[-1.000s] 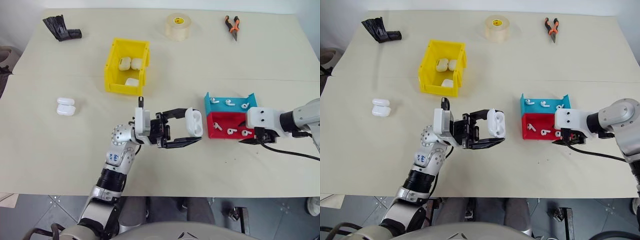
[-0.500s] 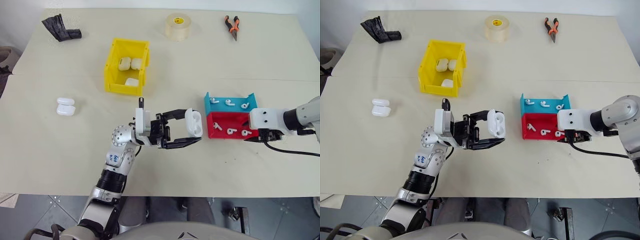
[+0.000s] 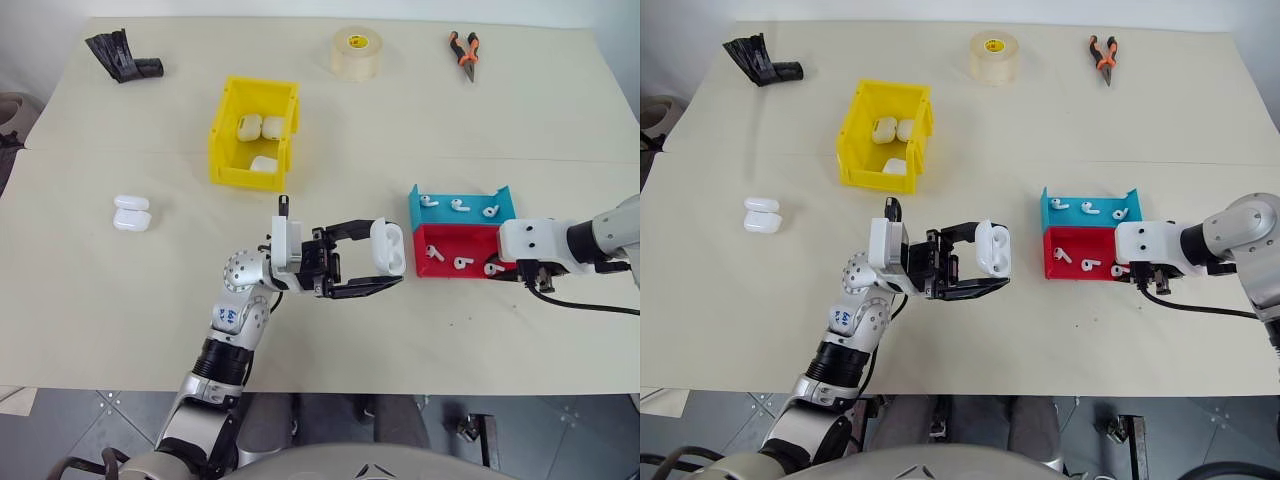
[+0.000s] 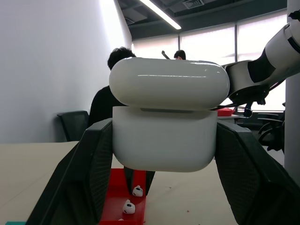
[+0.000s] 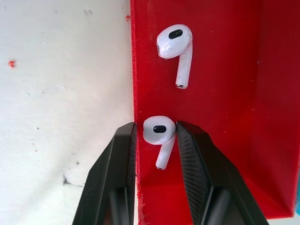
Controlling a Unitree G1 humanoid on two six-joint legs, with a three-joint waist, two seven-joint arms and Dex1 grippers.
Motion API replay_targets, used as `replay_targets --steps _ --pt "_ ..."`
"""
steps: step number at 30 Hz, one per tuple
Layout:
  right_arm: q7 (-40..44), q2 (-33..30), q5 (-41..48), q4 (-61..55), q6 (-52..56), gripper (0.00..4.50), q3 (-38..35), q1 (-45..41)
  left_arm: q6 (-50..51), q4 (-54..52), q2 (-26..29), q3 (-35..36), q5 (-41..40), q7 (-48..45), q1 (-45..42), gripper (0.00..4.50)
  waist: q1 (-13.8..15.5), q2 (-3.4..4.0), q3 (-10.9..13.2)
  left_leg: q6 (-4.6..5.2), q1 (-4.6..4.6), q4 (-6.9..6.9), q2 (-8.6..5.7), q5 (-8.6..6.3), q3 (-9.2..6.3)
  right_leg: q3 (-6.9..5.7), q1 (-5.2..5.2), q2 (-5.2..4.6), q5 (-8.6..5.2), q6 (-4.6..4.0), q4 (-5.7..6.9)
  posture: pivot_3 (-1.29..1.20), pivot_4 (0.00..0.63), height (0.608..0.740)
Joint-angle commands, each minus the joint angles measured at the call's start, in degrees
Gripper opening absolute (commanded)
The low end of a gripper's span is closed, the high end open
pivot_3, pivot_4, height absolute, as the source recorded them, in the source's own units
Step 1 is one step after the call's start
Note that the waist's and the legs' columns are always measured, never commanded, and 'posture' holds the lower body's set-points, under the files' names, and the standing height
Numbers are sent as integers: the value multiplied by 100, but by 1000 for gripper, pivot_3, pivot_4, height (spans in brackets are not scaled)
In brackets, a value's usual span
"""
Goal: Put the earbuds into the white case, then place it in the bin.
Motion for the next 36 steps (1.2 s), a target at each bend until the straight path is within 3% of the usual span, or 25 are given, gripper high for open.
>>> replay_targets --steps 1,2,13,19,23,26,31,36 --pt "-6 -65 24 -67 16 778 -119 51 -49 -117 -27 10 -64 -34 -87 2810 -5 0 0 0 0 0 -1 0 0 1 0 0 0 0 0 0 150 740" --pt "-50 -43 23 -75 25 539 -135 56 -68 -102 -22 13 -51 -43 -98 2810 -5 0 0 0 0 0 0 0 0 0 0 0 0 0 0 0 150 740" --pt "-290 -109 364 -643 476 539 -613 525 -46 8 20 94 -80 -120 -225 2810 3 0 0 0 0 2 0 0 0 0 0 0 0 0 2 0 150 740" --pt "-380 127 1778 -1654 1370 539 -1860 873 38 32 52 197 -149 -111 -267 2810 1 0 1 0 -1 3 0 0 -3 0 0 0 0 0 2 0 150 740" --pt "-1193 1474 3441 -2371 1628 539 -2872 1068 252 115 81 181 -174 -155 -286 2810 5 -14 -3 0 -1 4 1 0 -14 -7 4 0 0 0 2 0 150 740" --pt "-1679 2277 4340 -2942 1881 539 -3154 1382 484 110 116 175 -222 -193 -315 2810 29 -13 -3 0 -4 8 -2 0 -27 -17 8 -1 0 0 5 0 150 740" --pt "-2560 3171 5067 -3688 2115 539 -2884 1668 849 48 155 257 -347 -231 -438 2810 16 -11 -4 -1 -8 10 -5 0 -30 -19 8 -4 0 0 6 0 150 740" --pt "-3010 3604 5217 -4017 2058 539 -2497 1672 1214 -4 167 318 -477 -187 -565 2810 1 -10 -4 -1 -3 6 -4 0 -28 -18 8 -2 0 0 7 0 150 740"
